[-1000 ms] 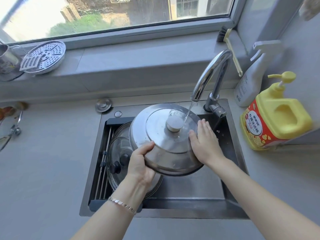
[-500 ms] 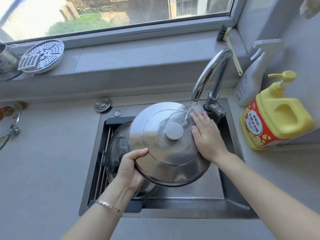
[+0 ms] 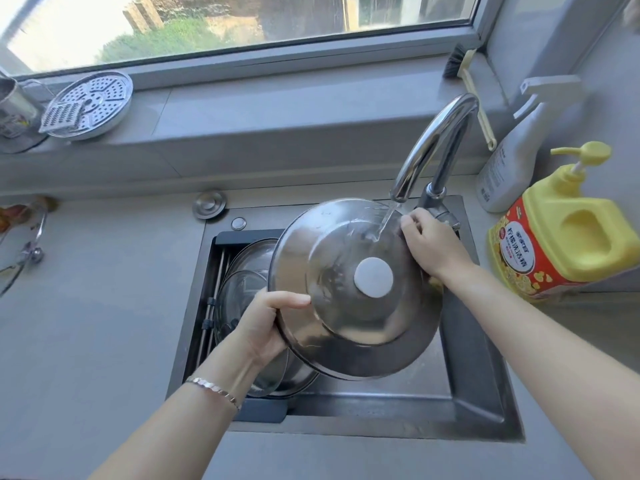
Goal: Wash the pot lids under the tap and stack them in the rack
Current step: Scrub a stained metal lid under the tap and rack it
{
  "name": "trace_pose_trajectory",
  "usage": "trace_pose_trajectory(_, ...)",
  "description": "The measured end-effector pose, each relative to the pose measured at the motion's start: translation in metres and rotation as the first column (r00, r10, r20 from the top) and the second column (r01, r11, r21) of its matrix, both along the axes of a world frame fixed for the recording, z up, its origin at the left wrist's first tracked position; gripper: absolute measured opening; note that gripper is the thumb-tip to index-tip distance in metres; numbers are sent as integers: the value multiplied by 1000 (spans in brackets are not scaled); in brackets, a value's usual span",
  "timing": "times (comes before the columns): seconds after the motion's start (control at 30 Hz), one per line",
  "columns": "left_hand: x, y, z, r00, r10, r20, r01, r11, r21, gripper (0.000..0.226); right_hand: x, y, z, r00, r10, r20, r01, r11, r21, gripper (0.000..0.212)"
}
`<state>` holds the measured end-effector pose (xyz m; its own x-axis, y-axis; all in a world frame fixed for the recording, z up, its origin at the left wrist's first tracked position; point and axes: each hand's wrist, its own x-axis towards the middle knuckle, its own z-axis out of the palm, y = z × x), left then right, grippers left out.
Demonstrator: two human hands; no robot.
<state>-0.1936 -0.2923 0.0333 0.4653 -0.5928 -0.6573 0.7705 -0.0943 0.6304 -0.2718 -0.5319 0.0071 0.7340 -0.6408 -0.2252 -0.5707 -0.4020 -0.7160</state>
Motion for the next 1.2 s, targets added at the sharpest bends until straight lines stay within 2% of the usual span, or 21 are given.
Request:
trace_pose_trajectory(0.07, -2, -9, 6, 994, -72, 78, 71, 997, 19, 45, 10, 6, 12, 999, 11, -44, -14, 999, -47, 36)
trace_pose_trajectory(0.13, -10, -23, 10, 975, -164, 148, 154, 985, 74, 42, 26, 27, 20, 985, 169, 34, -158, 965, -211, 39)
trace_pose_trajectory(0.23, -20, -41, 12, 961, -176, 214, 146, 978, 148, 35, 47, 77, 26, 863, 505, 29, -420, 747, -516, 58)
trace_pose_trajectory(0.27, -21, -45, 12, 959, -157, 236, 121, 980, 158, 37, 49, 86, 24, 830, 555, 60, -424, 697, -579, 54)
trace_pose_trajectory(0.33, -18, -46, 11, 960, -140, 241, 104, 982, 156, 36, 48, 83, 17, 814, 553, 177, -353, 713, -606, 45)
trace_pose_trajectory(0.4, -14, -43, 11, 958, -174, 229, 139, 977, 159, 30, 43, 70, 13, 826, 523, 211, -348, 767, -540, 46)
trace_pose_trajectory(0.5, -15, -41, 12, 959, -196, 205, 164, 973, 161, 33, 37, 66, 15, 826, 514, 230, -386, 814, -433, 51)
trace_pose_trajectory(0.57, -18, -40, 11, 968, -168, 189, 141, 978, 152, 32, 35, 61, 12, 881, 412, 232, -325, 884, -336, 47)
trace_pose_trajectory(0.6, -18, -38, 11, 976, -130, 177, 106, 984, 143, 28, 34, 51, 8, 929, 317, 190, -268, 931, -247, 42)
trace_pose_trajectory(0.67, -14, -30, 11, 990, -10, 142, -9, 992, 129, 23, 23, 22, 2, 985, 171, -4, -172, 985, -24, 36)
trace_pose_trajectory(0.73, -5, -23, 11, 988, 112, 110, -126, 984, 128, 30, 5, 6, -2, 979, 188, -86, -187, 982, 18, 33)
trace_pose_trajectory(0.8, 3, -20, 13, 980, 180, 82, -190, 974, 126, 25, -4, 13, 5, 975, 223, 3, -223, 974, 46, 28)
trace_pose_trajectory(0.87, 6, -24, 16, 974, 215, 72, -223, 965, 137, 27, -5, 31, 12, 954, 300, 15, -300, 947, 114, 29)
trace_pose_trajectory(0.9, 6, -26, 17, 970, 227, 82, -237, 960, 147, 41, -4, 41, 12, 945, 326, -6, -324, 941, 96, 29)
trace_pose_trajectory(0.97, 3, -31, 19, 966, 238, 102, -252, 954, 163, 69, 1, 52, 13, 967, 256, -17, -256, 967, -4, 29)
trace_pose_trajectory(1.03, 3, -31, 19, 970, 222, 95, -236, 955, 179, 67, 9, 56, 14, 986, 161, -36, -164, 983, -86, 31)
trace_pose_trajectory(1.07, 4, -31, 18, 974, 211, 85, -223, 958, 183, 58, 12, 56, 15, 990, 134, -46, -136, 989, -53, 35)
trace_pose_trajectory(1.13, 3, -30, 17, 980, 194, 47, -199, 964, 175, 40, 18, 54, 14, 998, 53, -24, -49, 985, 165, 45)
trace_pose_trajectory(1.2, 4, -30, 15, 981, 192, 39, -196, 967, 164, 31, 22, 52, 11, 1000, -23, -7, 24, 927, 374, 48)
